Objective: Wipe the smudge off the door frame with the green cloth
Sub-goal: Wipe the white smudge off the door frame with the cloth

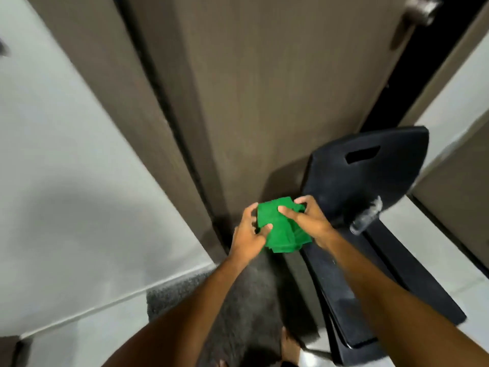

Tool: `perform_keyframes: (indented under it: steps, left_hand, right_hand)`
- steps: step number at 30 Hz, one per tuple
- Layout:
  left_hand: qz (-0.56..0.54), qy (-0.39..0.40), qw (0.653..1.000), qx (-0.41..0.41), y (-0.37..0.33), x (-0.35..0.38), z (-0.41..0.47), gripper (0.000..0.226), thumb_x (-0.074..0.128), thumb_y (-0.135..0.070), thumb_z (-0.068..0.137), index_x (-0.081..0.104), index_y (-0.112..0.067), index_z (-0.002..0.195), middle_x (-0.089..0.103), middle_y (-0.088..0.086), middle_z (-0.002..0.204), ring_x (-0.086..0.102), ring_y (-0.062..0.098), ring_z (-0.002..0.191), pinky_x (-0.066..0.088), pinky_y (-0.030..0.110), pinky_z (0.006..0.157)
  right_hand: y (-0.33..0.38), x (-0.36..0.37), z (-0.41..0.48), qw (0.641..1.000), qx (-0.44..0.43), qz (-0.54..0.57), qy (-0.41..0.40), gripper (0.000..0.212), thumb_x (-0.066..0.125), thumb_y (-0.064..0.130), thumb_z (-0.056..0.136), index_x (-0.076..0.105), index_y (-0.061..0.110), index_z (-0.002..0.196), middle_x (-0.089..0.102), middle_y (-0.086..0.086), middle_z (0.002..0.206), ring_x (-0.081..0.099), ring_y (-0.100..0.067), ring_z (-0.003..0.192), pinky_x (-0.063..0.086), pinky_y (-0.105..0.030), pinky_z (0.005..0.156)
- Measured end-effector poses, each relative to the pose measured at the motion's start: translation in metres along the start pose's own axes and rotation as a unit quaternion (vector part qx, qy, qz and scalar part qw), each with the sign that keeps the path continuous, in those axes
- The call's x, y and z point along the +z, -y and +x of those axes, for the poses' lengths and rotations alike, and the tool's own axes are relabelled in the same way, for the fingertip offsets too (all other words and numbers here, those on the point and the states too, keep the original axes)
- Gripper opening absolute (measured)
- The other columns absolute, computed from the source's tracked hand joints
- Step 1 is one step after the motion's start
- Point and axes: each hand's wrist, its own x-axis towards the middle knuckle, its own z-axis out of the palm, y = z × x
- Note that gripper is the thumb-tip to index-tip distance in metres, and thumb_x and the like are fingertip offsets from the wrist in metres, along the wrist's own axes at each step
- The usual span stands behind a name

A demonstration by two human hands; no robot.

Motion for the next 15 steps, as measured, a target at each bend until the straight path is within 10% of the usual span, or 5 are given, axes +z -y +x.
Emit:
perform_keyframes:
  steps: [6,15]
  left_hand:
    - [0.098,-0.196,0.942,0.254,-0.106,-0.116,-0.003,0.048,0.059,-0.019,0.09,0.043,-0.029,0.134,0.056,0.0,0.129,0.058,0.019,0.11,0.051,0.039,0.094]
    - [0.3,-0.456,0.724,0.422,-0.261,-0.29,-0.004,0.045,0.053,-0.024,0.095,0.046,-0.024,0.139,0.06,0.01,0.125,0.057,0.024,0.107,0.051,0.041,0.087]
  right_hand:
    - [0.155,0.049,-0.046,0.941,-0.329,-0.03,-0.076,0.048,0.069,0.016,0.085,0.042,0.013,0.124,0.049,-0.002,0.116,0.05,-0.017,0.11,0.04,-0.025,0.1]
    - [0.372,0.077,-0.123,0.763,-0.632,-0.054,-0.129,0.028,0.061,0.008,0.09,0.056,0.007,0.117,0.036,-0.016,0.13,0.037,-0.004,0.11,0.024,0.004,0.099]
